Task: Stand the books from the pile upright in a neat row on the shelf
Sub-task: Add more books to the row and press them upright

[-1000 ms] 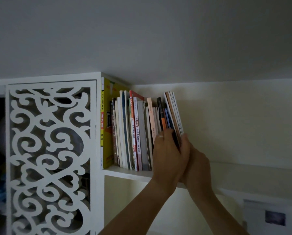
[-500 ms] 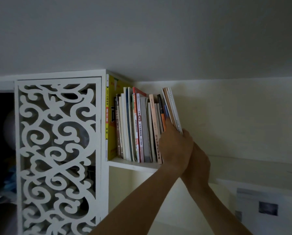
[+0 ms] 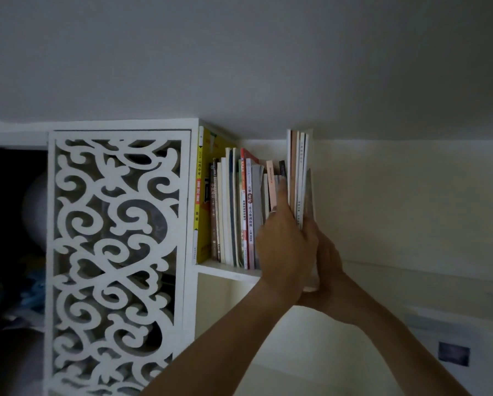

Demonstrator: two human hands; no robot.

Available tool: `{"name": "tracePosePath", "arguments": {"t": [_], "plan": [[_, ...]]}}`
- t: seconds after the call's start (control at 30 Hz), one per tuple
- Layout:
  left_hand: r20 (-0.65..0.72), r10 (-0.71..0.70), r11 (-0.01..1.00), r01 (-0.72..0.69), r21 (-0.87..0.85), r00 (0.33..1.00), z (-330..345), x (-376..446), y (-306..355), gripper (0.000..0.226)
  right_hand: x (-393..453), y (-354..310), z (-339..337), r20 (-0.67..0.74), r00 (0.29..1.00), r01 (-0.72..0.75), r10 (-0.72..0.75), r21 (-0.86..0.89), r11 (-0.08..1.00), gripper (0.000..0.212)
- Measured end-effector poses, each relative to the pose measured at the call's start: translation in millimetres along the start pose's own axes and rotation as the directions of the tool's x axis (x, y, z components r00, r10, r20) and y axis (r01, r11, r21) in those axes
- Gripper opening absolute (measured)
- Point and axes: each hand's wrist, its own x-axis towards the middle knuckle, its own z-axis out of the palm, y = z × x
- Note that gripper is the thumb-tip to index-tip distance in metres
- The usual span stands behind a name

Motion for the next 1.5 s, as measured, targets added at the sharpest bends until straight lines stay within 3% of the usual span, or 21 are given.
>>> {"name": "tracePosePath", "arguments": {"t": [0.03,0.13,0.2,0.23,0.33,0.4,0.5,0.6,0.67,0.77,0.87,1.07,1.23,1.5], "plan": [[0.000,0.001,1.000,-0.001,0.001,1.000,-11.2,0.7,3.5,0.068,0.6,1.5,-3.1,0.014,0.999,0.029,-0.030,0.063,0.998,0.130],[-0.012,0.024,1.000,-0.024,0.013,1.000,-39.6,2.1,12.5,0.065,11.5,28.2,-5.5,-0.154,0.984,0.107,-0.087,0.129,0.986,0.079],[-0.021,0.046,0.999,-0.046,0.011,0.999,-57.5,3.3,19.0,0.062,18.6,51.1,-1.3,-0.247,0.969,0.078,-0.023,0.216,0.973,0.055],[-0.033,0.045,0.999,-0.044,0.020,0.998,-65.1,4.1,21.6,0.060,25.2,47.0,3.2,-0.267,0.963,0.089,-0.044,0.158,0.983,0.048],[-0.044,0.016,0.998,-0.013,0.059,0.999,-82.4,6.7,25.8,0.056,36.4,0.1,19.3,-0.191,0.978,-0.031,0.087,0.278,0.960,0.029],[-0.065,0.024,0.996,-0.018,0.091,0.998,-95.2,7.4,27.8,0.057,40.8,-11.9,30.5,-0.155,0.984,-0.027,0.083,0.333,0.942,0.023],[-0.083,0.052,0.989,-0.040,0.139,0.995,-112.8,9.7,28.8,0.054,54.8,-2.5,37.8,-0.229,0.959,-0.112,0.169,0.240,0.964,0.050],[-0.088,0.056,0.978,-0.036,0.207,0.995,-129.7,10.6,24.6,0.051,62.6,9.5,56.1,-0.328,0.930,-0.186,0.166,-0.030,0.982,0.079],[-0.092,0.054,0.972,-0.032,0.234,0.994,-138.4,10.5,19.1,0.049,65.0,7.9,66.1,-0.392,0.900,-0.257,0.190,-0.125,0.958,0.076],[-0.098,0.038,0.959,-0.009,0.284,0.994,-149.9,11.4,10.4,0.046,66.7,1.0,73.2,-0.470,0.856,-0.304,0.215,-0.121,0.945,0.071],[-0.111,0.036,0.936,0.006,0.352,0.993,-158.2,13.4,-0.8,0.048,70.7,-6.6,79.5,-0.546,0.807,-0.334,0.224,-0.111,0.936,0.080],[-0.131,-0.016,0.927,0.064,0.371,0.991,-167.4,21.3,-27.6,0.049,89.5,-29.5,104.8,-0.701,0.708,-0.293,0.081,-0.187,0.938,0.099],[-0.117,-0.089,0.941,0.123,0.316,0.989,-170.2,24.6,-49.2,0.039,108.2,-44.0,113.4,-0.648,0.755,-0.218,-0.094,-0.384,0.897,0.103],[-0.086,-0.003,0.966,0.025,0.258,0.996,-180.9,17.7,-66.9,0.046,143.4,-51.6,140.8,-0.695,0.719,-0.394,0.018,-0.386,0.834,0.121]]}}
